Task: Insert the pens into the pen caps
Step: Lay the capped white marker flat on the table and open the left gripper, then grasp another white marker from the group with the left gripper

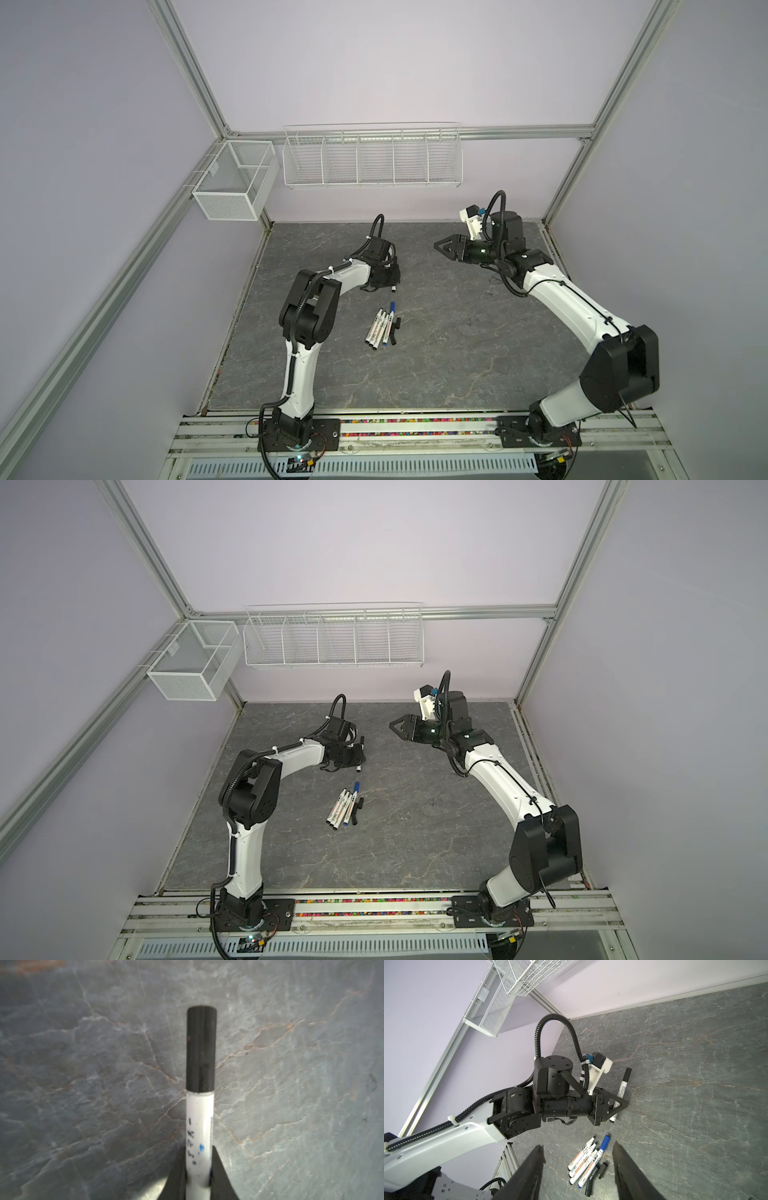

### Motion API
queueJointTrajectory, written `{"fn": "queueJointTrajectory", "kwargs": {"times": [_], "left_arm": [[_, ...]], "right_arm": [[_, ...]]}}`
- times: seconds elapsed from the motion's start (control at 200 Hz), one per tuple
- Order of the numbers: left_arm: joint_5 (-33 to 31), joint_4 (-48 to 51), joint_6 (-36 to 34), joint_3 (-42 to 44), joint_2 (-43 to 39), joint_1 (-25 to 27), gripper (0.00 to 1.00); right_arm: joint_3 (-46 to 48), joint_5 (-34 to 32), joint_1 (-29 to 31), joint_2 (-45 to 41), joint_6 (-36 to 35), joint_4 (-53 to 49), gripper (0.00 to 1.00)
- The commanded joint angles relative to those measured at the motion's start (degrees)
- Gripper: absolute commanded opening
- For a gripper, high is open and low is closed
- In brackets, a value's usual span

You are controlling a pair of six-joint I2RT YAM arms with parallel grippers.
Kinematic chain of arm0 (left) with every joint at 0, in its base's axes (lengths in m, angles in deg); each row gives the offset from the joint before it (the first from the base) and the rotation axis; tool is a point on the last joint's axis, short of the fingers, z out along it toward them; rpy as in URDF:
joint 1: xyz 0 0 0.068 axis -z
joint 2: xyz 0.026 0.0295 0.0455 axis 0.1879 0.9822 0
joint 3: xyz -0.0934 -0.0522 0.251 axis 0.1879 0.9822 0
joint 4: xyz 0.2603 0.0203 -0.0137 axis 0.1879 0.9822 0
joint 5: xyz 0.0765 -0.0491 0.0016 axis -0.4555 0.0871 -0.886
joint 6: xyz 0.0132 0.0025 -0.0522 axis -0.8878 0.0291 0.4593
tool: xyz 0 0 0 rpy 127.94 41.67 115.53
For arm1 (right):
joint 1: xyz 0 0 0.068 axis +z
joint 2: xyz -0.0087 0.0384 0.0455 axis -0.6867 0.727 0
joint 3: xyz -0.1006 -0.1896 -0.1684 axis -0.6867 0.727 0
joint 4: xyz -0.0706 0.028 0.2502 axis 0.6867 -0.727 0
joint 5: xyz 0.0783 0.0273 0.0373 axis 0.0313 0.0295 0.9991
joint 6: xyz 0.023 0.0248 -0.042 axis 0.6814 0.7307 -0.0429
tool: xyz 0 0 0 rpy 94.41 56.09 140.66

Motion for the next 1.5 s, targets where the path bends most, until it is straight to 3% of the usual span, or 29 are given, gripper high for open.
{"fn": "queueJointTrajectory", "kwargs": {"times": [0.0,0.185,0.42,0.65,1.11,1.5], "left_arm": [[-0.8,5.9,-0.7,-2.5,1.1,-0.2,0.27],[-1.3,7.0,-1.2,-2.8,0.6,-0.1,0.44],[-0.8,3.7,-2.0,1.3,-4.3,-0.2,0.47],[-1.0,-2.3,-2.4,12.0,-14.6,0.1,0.48],[-7.2,7.5,-0.1,35.5,-35.7,2.9,0.46],[-9.6,5.8,0.8,38.8,-36.0,3.2,0.35]], "right_arm": [[1.1,-1.5,-0.1,-2.2,-2.0,-1.4,0.57],[0.9,-1.7,-0.2,-2.1,-3.0,-2.0,0.56],[1.1,-0.9,-0.2,-2.1,-4.0,-2.4,0.56],[1.7,-0.9,-0.1,-1.7,-4.9,-2.8,0.56],[3.1,-1.5,1.3,-0.1,-6.4,-4.5,0.55],[2.8,-1.8,2.7,0.5,-6.2,-4.4,0.55]]}}
